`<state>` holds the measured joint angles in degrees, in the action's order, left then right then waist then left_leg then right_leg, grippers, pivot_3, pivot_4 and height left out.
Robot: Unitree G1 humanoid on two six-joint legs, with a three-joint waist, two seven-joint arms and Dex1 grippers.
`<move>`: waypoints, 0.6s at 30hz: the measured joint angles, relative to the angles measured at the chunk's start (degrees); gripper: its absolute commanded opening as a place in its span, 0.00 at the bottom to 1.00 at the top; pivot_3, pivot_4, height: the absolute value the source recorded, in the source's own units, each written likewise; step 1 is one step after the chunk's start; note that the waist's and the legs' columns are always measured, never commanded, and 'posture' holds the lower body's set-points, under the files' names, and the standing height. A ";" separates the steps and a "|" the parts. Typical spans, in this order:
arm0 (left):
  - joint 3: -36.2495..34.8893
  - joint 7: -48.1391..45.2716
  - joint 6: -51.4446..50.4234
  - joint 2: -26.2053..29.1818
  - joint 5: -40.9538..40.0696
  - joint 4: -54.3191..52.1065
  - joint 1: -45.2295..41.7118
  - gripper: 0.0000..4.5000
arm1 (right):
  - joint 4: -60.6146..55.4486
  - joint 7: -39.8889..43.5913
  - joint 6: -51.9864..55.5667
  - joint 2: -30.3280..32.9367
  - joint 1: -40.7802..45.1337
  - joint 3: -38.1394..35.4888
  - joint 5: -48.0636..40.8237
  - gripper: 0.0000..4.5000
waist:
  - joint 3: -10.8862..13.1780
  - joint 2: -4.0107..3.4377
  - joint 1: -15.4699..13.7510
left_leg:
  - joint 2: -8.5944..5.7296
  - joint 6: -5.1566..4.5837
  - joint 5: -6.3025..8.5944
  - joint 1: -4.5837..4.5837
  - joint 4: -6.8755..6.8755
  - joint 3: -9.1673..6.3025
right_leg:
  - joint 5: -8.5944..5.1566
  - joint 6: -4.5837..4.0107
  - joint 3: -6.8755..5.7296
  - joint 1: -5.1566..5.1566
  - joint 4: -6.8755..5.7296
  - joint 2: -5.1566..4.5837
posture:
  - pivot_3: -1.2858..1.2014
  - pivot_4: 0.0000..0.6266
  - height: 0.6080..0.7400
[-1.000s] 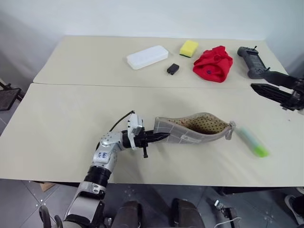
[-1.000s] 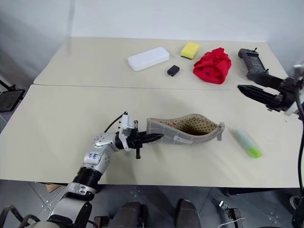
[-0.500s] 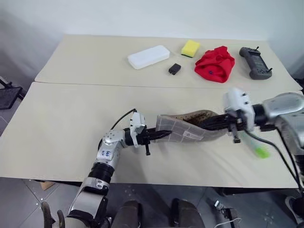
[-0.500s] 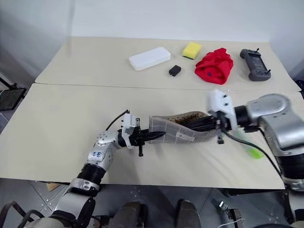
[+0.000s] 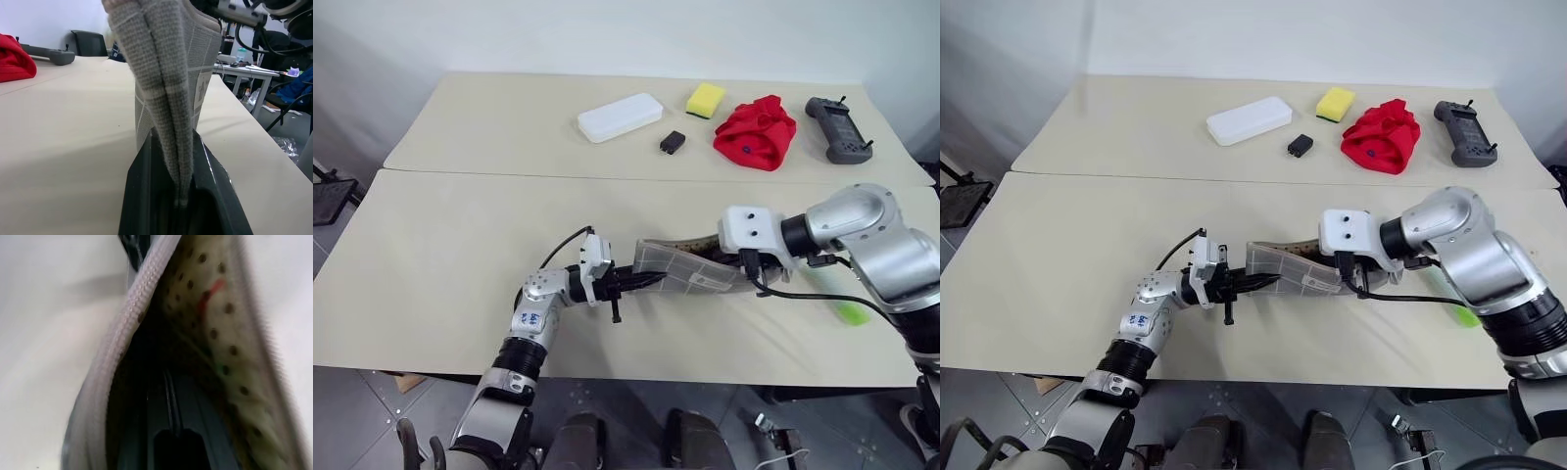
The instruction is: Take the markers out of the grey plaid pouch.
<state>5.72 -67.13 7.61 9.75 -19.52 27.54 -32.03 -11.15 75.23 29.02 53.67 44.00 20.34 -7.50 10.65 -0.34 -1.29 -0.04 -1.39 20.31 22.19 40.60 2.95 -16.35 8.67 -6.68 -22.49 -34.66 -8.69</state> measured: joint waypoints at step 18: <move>-0.04 1.36 0.14 0.02 0.62 -0.55 0.75 0.00 | 4.68 -1.11 -0.45 -6.36 3.16 7.06 11.87 0.52 | -0.02 0.00 0.38 | 0.01 0.01 0.00 -0.05 0.02 0.02 | 0.00 -0.01 0.01 0.02 -0.07 0.01 | 0.52 0.24 1.00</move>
<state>5.67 -65.77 7.75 9.77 -18.91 26.99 -31.28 -6.47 74.12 28.57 47.31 47.16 27.40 4.37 10.63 -0.34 -0.91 -0.03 -1.38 20.30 22.15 40.62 2.97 -16.36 8.66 -6.67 -22.47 -34.73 -8.68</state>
